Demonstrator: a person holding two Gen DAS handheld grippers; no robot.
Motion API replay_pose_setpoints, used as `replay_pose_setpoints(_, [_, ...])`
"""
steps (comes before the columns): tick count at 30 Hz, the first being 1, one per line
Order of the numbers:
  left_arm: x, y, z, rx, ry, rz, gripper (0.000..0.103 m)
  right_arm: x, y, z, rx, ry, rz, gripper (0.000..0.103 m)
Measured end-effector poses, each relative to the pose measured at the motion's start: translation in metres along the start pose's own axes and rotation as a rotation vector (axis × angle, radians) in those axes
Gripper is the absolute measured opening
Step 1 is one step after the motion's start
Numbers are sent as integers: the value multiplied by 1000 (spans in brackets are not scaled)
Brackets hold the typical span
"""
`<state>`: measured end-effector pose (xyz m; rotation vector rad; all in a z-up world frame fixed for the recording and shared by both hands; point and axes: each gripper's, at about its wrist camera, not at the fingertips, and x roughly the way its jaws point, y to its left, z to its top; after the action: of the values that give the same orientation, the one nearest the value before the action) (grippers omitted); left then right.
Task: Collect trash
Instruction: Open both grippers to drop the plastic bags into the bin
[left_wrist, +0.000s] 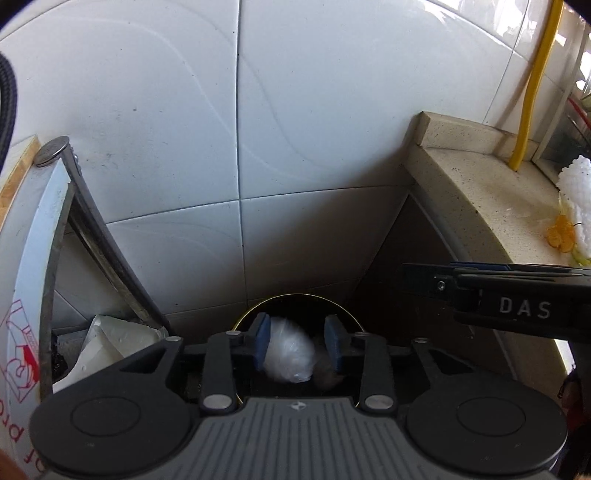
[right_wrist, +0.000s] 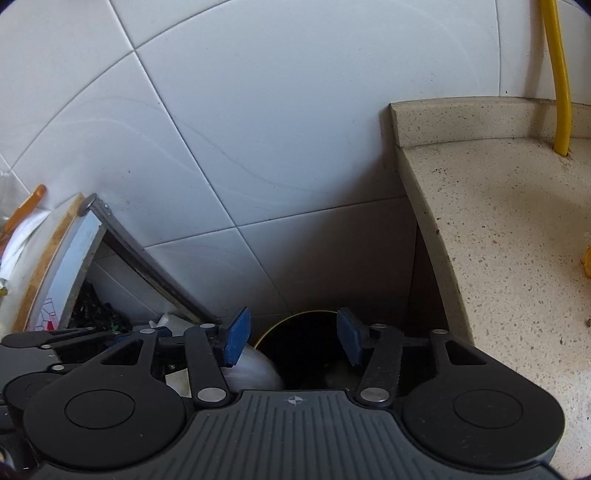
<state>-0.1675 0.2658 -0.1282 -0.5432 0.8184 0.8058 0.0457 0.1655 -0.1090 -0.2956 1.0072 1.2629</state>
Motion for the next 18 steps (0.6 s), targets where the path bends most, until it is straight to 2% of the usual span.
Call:
replay_pose_setpoints(9, [-12,1,7,-11,-29,-25,36,-30,-9,2,49,-55,-2,65])
replay_pose_setpoints(17, [-30,-6,6,19,-56,-55,40,-65,-20,-8,110,-123,-44,67])
replay_pose_setpoints(18, [-33,-7,4,28,-56,-60,41,-70,-22,-11,120,-130,-51,70])
